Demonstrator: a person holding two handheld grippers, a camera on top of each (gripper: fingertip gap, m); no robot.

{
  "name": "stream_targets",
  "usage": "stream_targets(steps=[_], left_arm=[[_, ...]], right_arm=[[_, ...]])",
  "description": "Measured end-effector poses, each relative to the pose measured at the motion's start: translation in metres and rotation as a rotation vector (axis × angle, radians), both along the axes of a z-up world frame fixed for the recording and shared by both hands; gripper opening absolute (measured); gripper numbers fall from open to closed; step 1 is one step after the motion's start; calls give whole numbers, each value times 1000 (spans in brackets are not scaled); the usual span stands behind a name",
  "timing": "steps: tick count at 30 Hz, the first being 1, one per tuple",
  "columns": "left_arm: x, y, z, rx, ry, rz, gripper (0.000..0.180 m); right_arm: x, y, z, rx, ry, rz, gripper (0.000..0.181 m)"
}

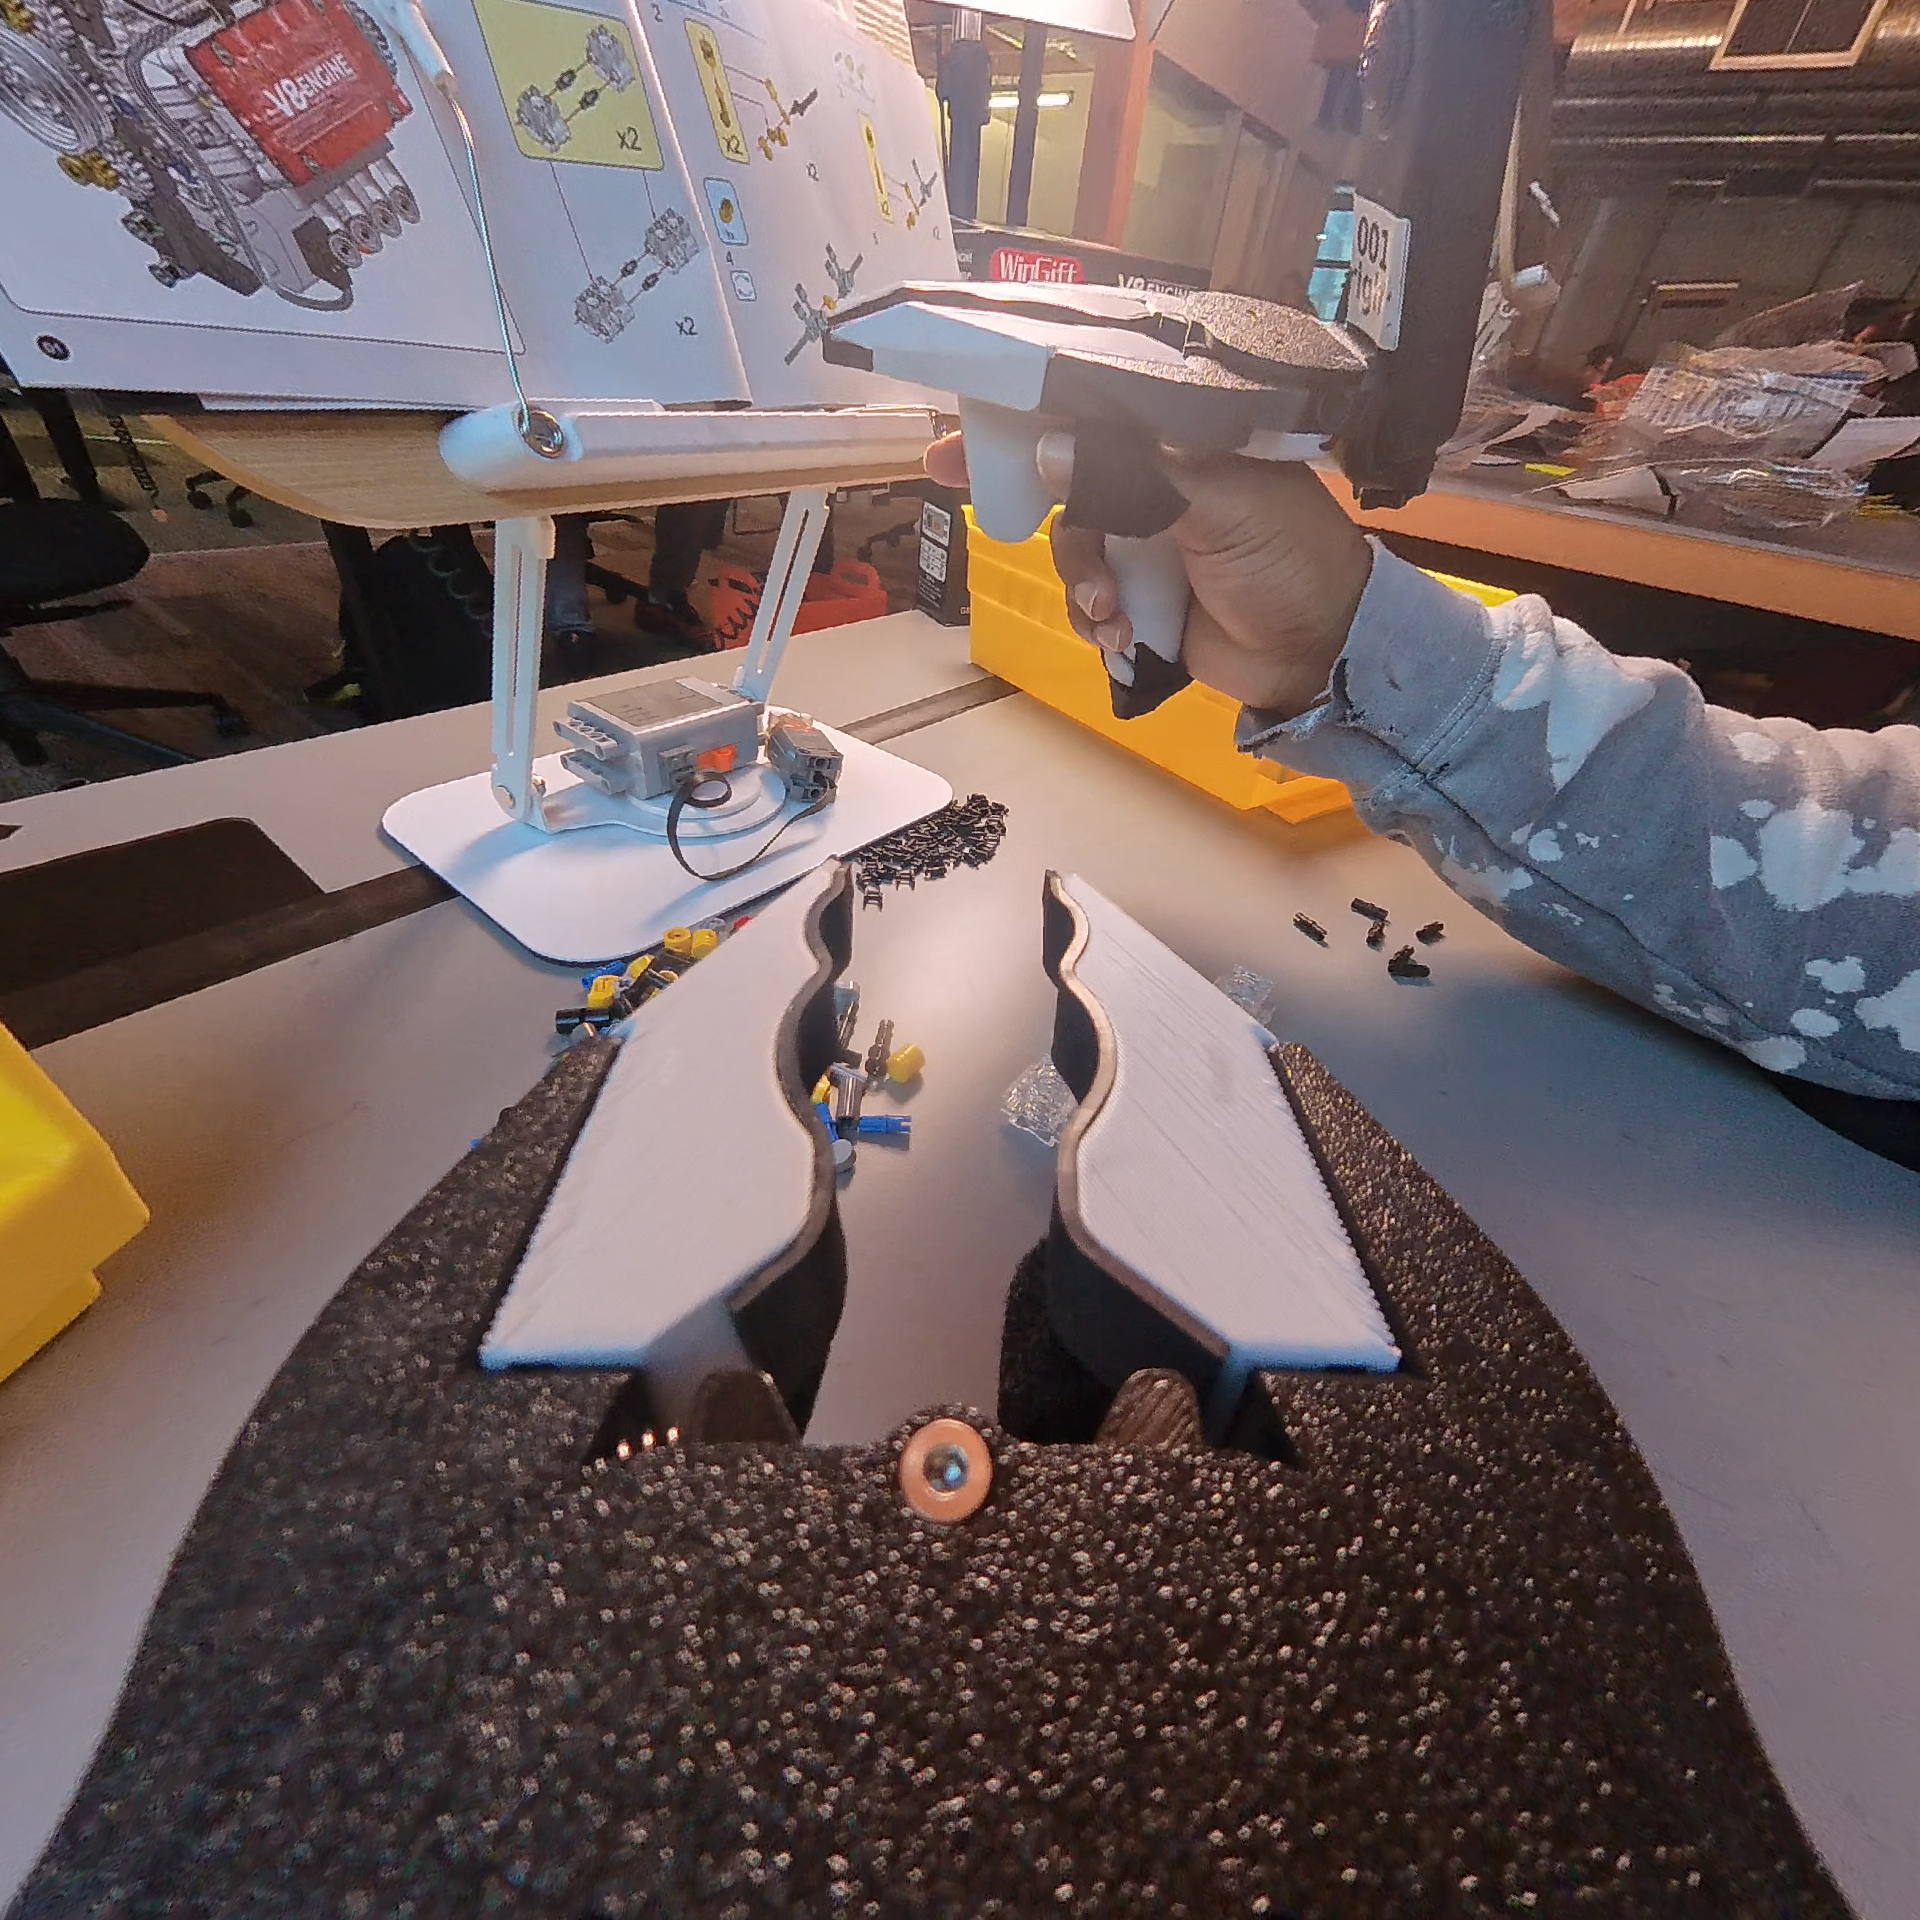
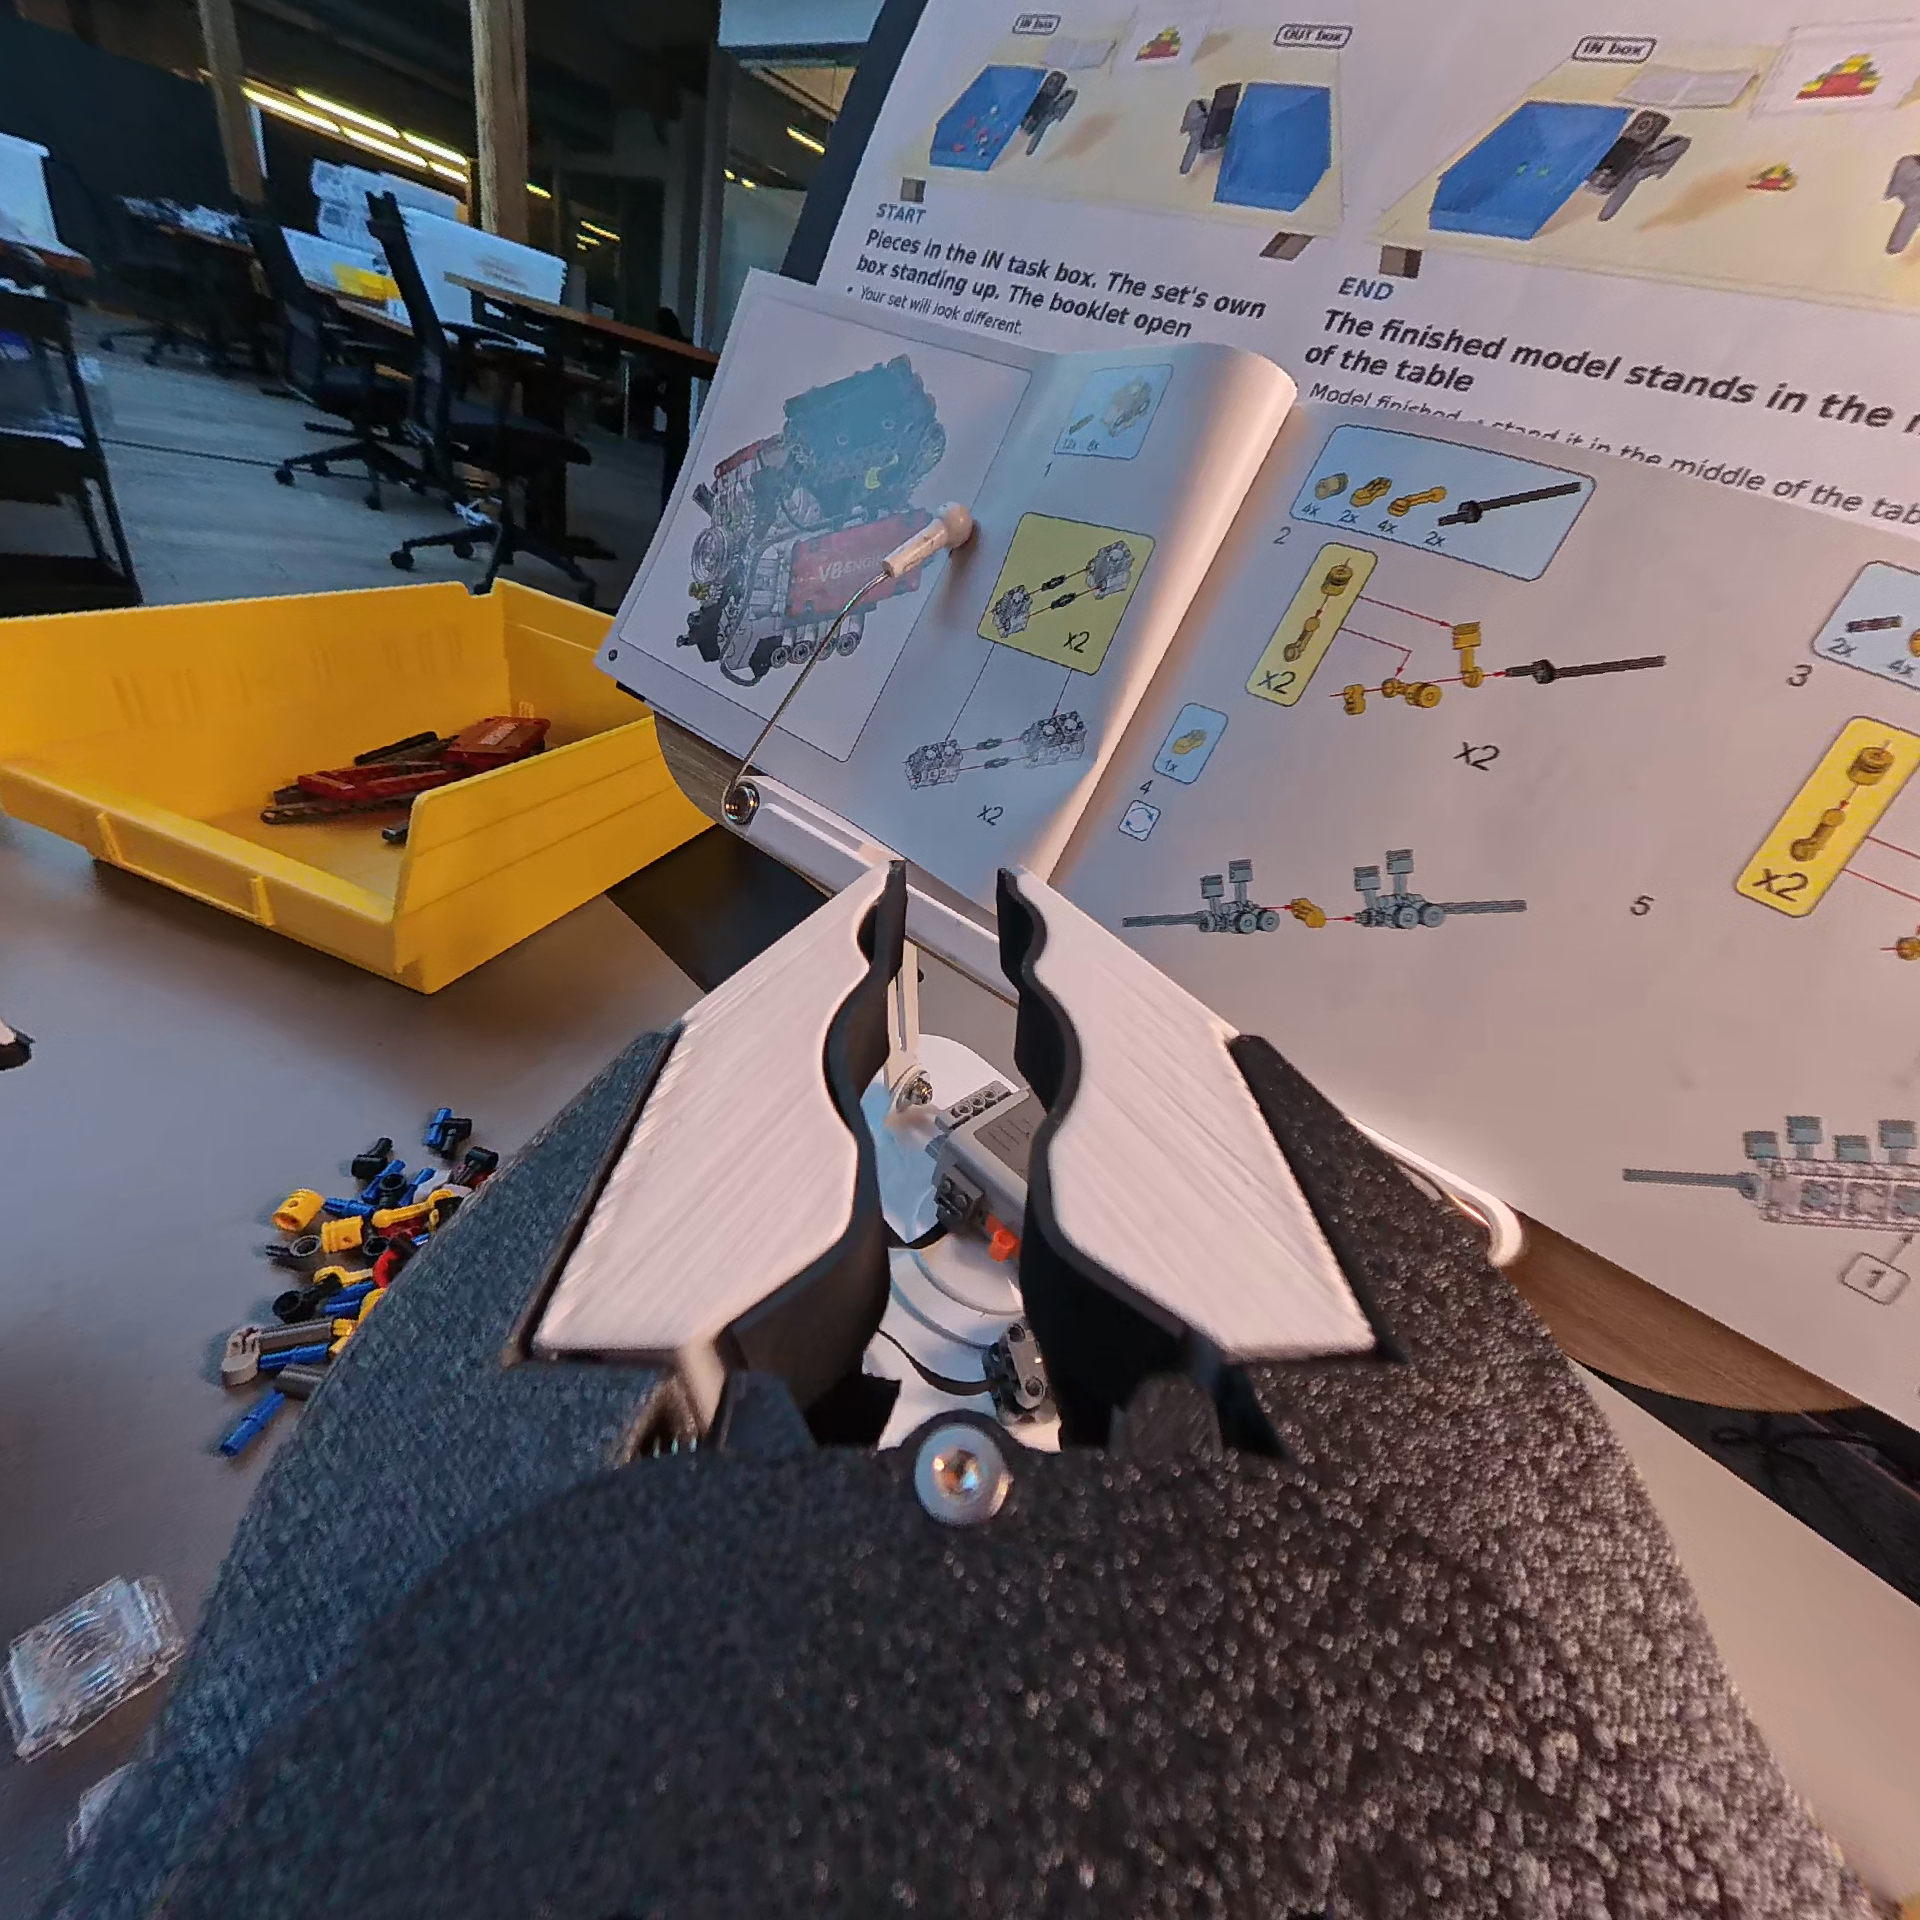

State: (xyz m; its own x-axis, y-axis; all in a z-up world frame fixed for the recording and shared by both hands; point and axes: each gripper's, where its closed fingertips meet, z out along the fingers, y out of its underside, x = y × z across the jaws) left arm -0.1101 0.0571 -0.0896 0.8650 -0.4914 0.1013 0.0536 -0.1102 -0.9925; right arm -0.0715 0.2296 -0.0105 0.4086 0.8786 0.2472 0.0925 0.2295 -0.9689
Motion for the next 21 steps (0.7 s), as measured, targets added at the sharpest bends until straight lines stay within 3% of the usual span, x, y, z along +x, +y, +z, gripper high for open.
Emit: stream_targets(steps=[21], left_arm=[[7, -1, -4, -11, 42, -24, 35]], right_arm=[[-3, -1, -7, -9, -19, 8, 17]])
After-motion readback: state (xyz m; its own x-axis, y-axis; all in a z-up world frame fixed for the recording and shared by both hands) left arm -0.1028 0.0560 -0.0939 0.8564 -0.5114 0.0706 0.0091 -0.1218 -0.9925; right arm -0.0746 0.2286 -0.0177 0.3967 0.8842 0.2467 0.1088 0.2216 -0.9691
